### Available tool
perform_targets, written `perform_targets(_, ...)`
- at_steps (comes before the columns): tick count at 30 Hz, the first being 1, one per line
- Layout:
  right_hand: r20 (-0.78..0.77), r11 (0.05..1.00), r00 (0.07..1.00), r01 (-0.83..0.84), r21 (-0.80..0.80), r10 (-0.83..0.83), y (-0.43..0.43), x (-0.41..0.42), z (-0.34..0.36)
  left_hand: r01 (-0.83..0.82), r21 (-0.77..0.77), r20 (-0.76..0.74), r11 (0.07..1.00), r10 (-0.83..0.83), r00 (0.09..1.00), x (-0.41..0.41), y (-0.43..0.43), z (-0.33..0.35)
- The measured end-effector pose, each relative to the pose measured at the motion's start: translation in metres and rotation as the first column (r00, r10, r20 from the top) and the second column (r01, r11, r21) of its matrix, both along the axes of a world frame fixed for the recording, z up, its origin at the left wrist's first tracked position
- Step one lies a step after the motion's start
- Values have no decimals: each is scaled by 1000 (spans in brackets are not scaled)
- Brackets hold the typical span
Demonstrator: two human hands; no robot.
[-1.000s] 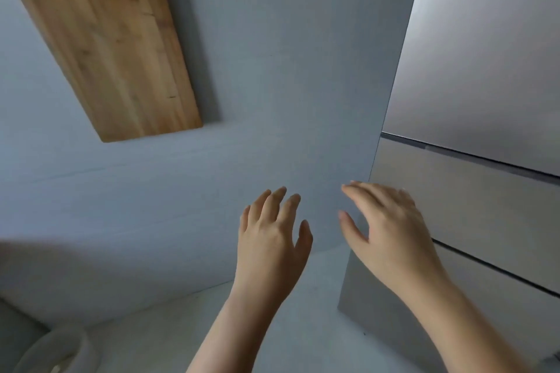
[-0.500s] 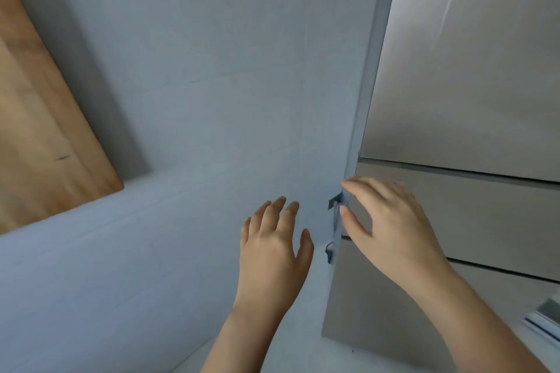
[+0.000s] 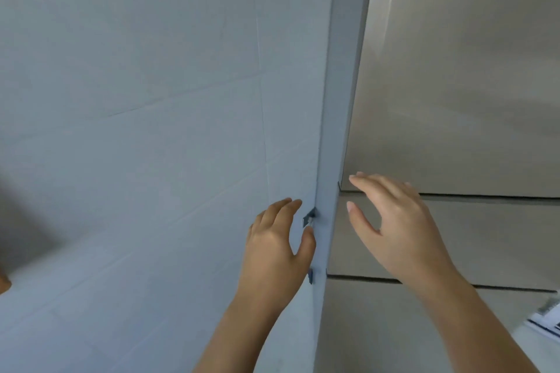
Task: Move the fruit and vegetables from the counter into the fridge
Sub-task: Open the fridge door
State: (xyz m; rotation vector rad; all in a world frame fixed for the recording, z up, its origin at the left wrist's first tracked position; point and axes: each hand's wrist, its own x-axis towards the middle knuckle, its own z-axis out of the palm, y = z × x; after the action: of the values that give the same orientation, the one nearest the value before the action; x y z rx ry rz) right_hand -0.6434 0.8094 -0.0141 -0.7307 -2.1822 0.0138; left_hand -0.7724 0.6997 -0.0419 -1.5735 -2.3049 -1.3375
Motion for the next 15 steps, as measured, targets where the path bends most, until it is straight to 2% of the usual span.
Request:
perform_targets(6,-79,995,993,94,14,-93,58,-13,12,159,47,39,986,-161,986,-25,79,38)
perform_targets(9,-88,993,991,107,43,-103,80,-14,15,220,132,137,967,-237,962,-29,115,47)
perform_targets(15,-131,989,987,103,110,-89,97,-15,18,317,204,304,926,-368,879,-34,164,46)
